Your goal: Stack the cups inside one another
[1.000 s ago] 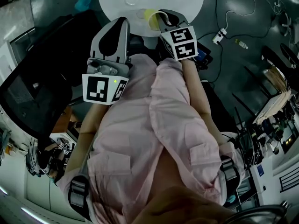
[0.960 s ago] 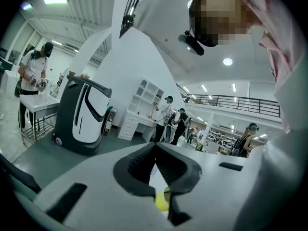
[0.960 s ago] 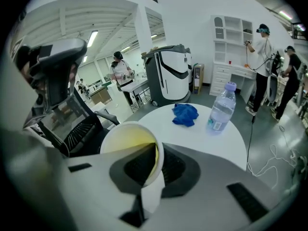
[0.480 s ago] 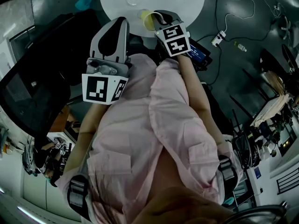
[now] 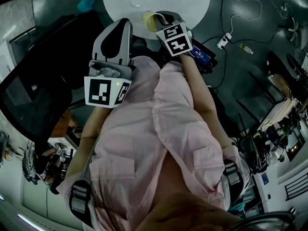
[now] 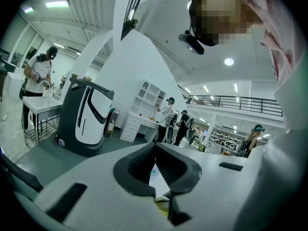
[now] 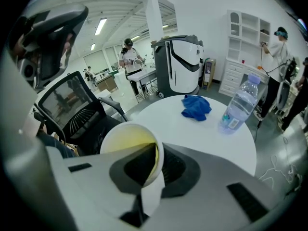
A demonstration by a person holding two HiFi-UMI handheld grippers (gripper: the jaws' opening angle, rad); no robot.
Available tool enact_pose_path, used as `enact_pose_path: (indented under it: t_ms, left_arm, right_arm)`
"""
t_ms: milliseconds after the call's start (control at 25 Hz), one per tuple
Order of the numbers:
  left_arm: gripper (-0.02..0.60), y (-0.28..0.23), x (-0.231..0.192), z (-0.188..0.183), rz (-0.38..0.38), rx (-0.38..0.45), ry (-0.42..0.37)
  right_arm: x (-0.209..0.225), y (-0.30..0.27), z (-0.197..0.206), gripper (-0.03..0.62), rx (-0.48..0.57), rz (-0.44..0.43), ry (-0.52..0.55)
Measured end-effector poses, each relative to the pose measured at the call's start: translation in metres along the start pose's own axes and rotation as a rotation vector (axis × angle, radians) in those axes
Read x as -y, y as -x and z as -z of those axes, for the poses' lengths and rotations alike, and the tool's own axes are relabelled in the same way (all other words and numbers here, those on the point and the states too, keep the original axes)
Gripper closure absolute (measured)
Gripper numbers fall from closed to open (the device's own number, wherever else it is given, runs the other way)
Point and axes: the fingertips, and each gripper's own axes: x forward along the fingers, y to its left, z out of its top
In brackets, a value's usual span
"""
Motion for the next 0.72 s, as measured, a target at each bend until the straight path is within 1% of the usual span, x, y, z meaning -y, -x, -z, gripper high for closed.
enact_pose_path:
  t_ms: [520,720]
  left_arm:
    - [0.566,0.002,-0.002,0.0,-0.008,-0.001,-0.001]
    - [0.566,0.001,-0.004,0.001,-0.011,-0.002,0.009]
  right_arm:
    - [-0.002,-0.014,0.01,0.557,-0.045,-0.01,0.045]
    - [-0.005,-0.018,0.008,0.556,-0.057,-0.017,0.108]
